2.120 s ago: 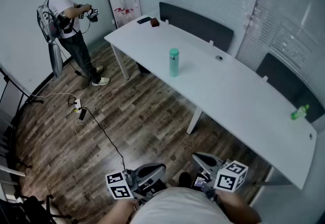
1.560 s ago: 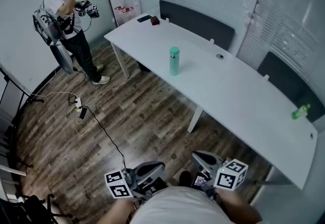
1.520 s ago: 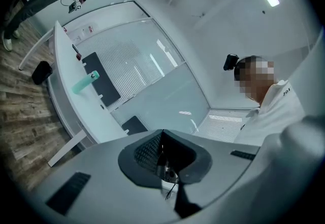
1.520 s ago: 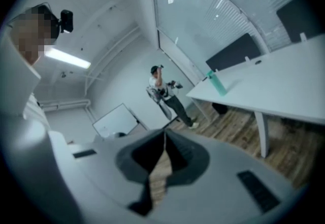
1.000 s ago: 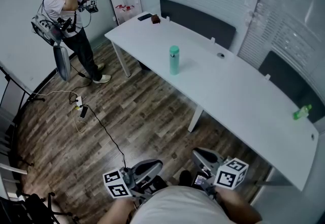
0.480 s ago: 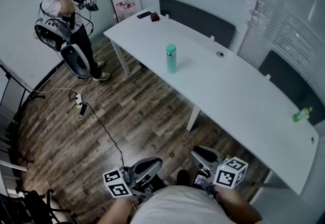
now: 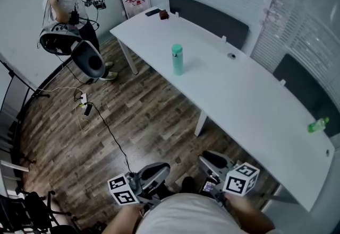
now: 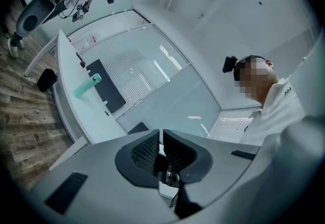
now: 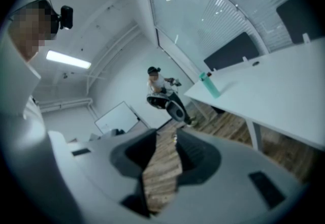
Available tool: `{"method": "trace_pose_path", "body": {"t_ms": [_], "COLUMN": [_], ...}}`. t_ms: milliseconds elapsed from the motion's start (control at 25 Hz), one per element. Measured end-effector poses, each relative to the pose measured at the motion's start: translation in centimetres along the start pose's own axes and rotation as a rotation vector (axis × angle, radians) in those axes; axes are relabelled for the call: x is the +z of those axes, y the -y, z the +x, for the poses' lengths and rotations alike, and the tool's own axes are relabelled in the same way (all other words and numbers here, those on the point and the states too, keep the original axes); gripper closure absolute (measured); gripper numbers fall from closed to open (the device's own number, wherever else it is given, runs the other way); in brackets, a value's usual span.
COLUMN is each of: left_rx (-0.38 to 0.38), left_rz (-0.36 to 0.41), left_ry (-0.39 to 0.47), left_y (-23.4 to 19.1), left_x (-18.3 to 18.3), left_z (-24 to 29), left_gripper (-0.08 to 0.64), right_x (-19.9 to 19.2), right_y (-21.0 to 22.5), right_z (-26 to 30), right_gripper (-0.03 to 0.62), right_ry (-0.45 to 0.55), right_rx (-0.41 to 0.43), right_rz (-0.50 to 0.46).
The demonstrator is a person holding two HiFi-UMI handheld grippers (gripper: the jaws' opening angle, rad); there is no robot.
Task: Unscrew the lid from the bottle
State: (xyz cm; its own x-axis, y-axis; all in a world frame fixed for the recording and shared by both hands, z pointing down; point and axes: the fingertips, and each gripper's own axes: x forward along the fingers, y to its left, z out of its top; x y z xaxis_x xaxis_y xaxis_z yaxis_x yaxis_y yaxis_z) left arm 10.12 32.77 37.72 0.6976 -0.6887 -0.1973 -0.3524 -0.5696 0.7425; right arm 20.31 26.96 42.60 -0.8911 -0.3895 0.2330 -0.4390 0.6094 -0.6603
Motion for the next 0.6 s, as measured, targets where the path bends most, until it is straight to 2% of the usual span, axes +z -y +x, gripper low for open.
{"method": "trace_pose_path", "body": {"t_ms": [600], "left_rx": [0.016], "left_rz": [0.005], "left_ry": [0.004], "left_y": [-0.5], "left_x": [-0.1], "left_z": [2.7], "left_gripper": [0.540], "right_x": [1.5], "right_y": [1.5], "right_z": [0.3], "right_gripper": [0.469], "right_ry": [-0.024], "right_rx": [0.038], "right_rz": [-0.017]}}
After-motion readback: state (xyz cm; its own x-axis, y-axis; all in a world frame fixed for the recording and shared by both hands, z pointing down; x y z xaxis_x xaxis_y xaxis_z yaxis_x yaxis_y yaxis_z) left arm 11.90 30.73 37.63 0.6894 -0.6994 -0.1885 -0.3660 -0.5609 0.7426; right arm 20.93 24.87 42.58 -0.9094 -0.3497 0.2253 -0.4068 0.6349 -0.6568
